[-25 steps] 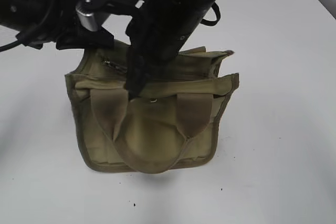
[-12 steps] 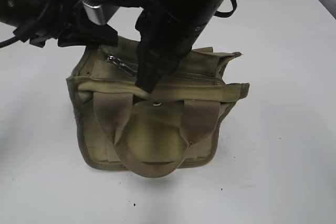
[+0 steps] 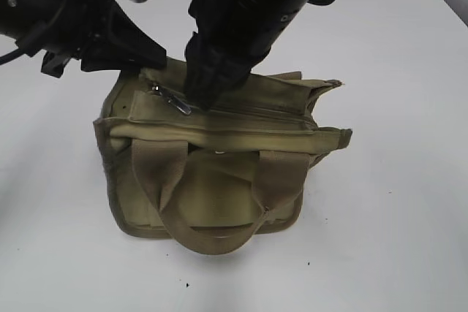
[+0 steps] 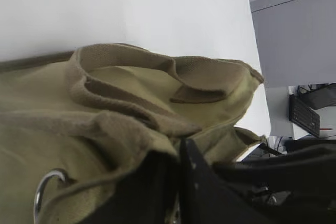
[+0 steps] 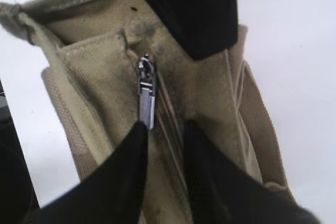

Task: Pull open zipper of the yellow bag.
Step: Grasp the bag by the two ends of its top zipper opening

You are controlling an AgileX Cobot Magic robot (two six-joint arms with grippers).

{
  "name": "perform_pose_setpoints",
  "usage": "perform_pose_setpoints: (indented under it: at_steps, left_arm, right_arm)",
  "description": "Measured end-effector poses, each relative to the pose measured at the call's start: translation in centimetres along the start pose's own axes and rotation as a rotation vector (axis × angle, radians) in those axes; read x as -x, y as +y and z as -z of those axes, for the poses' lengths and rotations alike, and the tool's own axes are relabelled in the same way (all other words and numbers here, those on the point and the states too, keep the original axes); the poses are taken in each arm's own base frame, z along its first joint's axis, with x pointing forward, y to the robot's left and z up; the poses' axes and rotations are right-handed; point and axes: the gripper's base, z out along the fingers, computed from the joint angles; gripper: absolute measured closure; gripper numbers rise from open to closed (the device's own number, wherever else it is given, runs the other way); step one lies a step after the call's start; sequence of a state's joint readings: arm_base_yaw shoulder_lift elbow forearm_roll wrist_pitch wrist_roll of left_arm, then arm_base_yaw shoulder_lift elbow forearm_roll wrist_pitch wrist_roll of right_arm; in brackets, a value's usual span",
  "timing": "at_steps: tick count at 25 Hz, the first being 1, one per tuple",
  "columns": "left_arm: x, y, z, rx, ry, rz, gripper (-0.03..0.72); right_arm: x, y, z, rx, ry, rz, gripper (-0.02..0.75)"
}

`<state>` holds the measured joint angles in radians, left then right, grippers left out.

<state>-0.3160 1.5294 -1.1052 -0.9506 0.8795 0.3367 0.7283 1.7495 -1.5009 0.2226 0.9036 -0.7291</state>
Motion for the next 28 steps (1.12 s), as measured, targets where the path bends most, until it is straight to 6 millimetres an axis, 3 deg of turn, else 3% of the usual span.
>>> perform_pose_setpoints:
  at_steps: [3,6,13,20,28]
  left_arm:
    - [-0.1,-0.1,0.0,-0.006,0.012,0.020,0.659]
    - [-0.1,-0.1,0.0,-0.008,0.017,0.023,0.659]
    - [-0.2,-0.1,0.1,-0.010,0.023,0.022,0.659]
    - [-0.3,-0.2,0.1,-0.015,0.039,0.047,0.659]
    - [-0.5,-0.2,0.1,-0.019,0.054,0.073,0.659]
  right_arm:
    - [0.0,0.1,0.0,0.005,0.003,0.000,0.398]
    - [-0.4,0.5,0.2,0.046,0.048,0.001,0.356]
    - [-1.8,1.8,0.6,0.185,0.202,-0.057,0.344]
    - [-1.7,2.1,1.1,0.184,0.205,-0.045,0.344]
    - [0.8,4.7,5.7,-0.057,0.101,0.150,0.344]
